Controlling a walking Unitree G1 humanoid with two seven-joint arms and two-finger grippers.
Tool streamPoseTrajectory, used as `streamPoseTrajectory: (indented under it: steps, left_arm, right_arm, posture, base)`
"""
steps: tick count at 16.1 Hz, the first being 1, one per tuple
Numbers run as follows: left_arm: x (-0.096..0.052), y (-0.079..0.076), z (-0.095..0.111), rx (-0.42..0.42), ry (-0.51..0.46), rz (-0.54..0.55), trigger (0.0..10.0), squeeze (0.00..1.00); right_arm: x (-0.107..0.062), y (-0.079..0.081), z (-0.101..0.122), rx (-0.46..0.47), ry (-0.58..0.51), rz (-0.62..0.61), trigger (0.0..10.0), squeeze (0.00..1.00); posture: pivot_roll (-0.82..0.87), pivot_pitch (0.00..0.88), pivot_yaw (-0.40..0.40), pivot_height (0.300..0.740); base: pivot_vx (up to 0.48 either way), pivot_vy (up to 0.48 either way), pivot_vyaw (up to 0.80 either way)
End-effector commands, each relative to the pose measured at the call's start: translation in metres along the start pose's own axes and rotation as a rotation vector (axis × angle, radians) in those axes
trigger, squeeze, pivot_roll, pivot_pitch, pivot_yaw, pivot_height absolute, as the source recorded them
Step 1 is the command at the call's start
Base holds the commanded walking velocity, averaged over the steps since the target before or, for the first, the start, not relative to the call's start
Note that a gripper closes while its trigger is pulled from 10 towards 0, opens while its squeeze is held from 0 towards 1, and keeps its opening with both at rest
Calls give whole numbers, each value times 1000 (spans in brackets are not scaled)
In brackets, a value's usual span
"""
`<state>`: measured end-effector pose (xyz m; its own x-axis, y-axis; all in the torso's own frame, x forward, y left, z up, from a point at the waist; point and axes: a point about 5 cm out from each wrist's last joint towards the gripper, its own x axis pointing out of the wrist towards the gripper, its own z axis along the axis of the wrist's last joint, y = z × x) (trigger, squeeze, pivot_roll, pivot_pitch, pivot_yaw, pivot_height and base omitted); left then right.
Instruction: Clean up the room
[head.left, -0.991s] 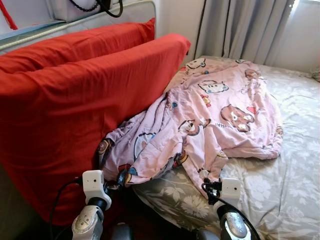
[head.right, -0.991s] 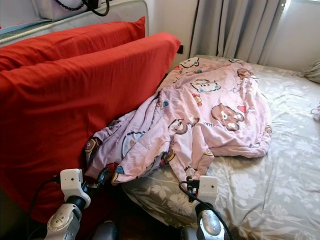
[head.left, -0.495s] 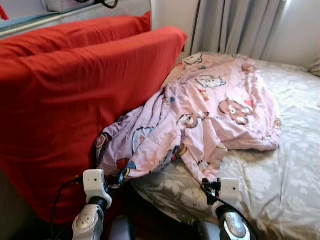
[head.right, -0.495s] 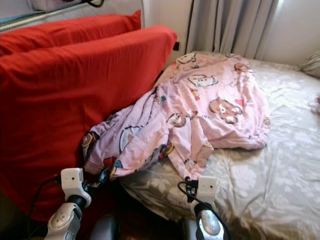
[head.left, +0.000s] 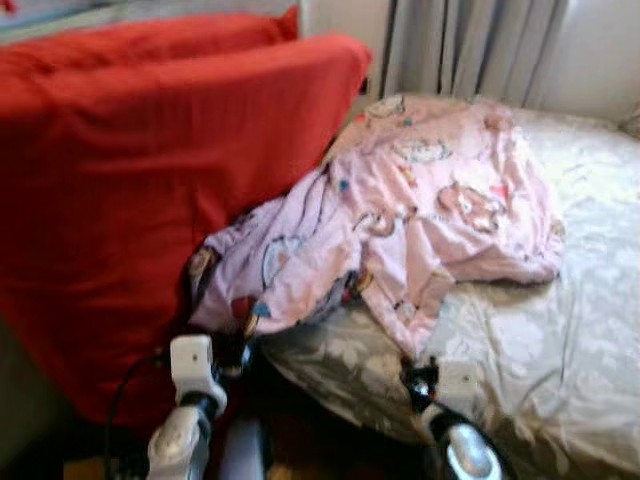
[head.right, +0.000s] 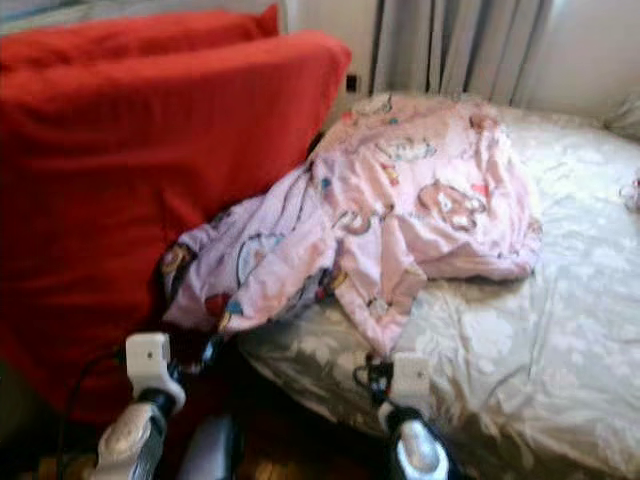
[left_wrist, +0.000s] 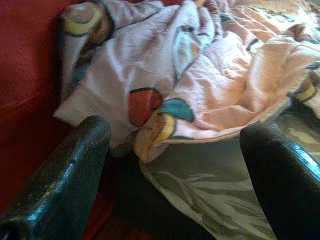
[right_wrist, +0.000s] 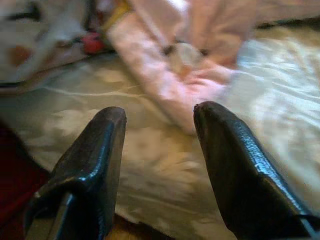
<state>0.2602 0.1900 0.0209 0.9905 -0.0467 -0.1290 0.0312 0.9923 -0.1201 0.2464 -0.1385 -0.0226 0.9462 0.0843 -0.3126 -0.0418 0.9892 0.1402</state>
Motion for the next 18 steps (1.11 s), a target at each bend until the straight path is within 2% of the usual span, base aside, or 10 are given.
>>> streamPoseTrajectory:
  steps: [1,18]
  left_arm:
    - [0,1,2,-3,-4,1,10000,0]
    - [1,-1,3,-2,-15,-5,10000,0]
  right_arm:
    - [1,-1,3,-7,-12,3,10000,0]
    - [5,-1,6,-5,-2,12,10000,0]
  posture:
    - [68,19,-20,587]
    - [69,24,-21,587]
  base:
    - [0,0,0]
    - [309,0,0]
